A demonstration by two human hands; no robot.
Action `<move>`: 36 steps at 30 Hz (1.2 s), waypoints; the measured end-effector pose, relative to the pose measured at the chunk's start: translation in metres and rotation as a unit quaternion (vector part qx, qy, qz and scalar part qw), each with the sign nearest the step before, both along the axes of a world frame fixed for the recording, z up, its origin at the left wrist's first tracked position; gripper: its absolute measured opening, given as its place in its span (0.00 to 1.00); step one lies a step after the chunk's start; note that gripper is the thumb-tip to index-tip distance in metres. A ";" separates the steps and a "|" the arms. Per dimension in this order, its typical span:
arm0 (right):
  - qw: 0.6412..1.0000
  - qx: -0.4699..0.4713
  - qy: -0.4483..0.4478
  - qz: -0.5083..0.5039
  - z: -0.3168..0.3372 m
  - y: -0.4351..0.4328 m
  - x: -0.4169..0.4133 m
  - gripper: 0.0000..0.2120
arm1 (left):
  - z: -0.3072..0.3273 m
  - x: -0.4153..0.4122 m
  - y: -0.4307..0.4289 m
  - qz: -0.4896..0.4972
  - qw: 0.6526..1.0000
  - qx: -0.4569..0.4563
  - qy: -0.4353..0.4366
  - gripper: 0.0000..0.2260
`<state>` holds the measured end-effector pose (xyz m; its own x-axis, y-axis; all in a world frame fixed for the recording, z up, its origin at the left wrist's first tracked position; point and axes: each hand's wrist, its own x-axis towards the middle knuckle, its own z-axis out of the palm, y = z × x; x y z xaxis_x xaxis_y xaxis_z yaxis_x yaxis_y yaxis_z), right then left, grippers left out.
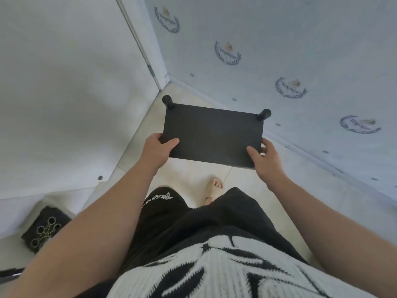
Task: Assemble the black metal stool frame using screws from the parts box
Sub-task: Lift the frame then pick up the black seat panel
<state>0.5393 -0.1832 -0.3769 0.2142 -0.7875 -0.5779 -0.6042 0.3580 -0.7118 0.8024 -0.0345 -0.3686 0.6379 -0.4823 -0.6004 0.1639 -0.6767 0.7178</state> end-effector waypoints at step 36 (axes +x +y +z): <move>0.960 0.129 0.050 -0.242 -0.155 -0.242 0.152 0.29 | -0.191 0.190 -0.341 -0.235 0.967 0.098 -0.025 0.17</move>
<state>0.6909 -0.4255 -0.5318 -0.2073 -0.6091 -0.7655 -0.3841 0.7704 -0.5089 0.9921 -0.3757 -0.5593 0.4071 -0.6056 -0.6838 -0.2261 -0.7921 0.5669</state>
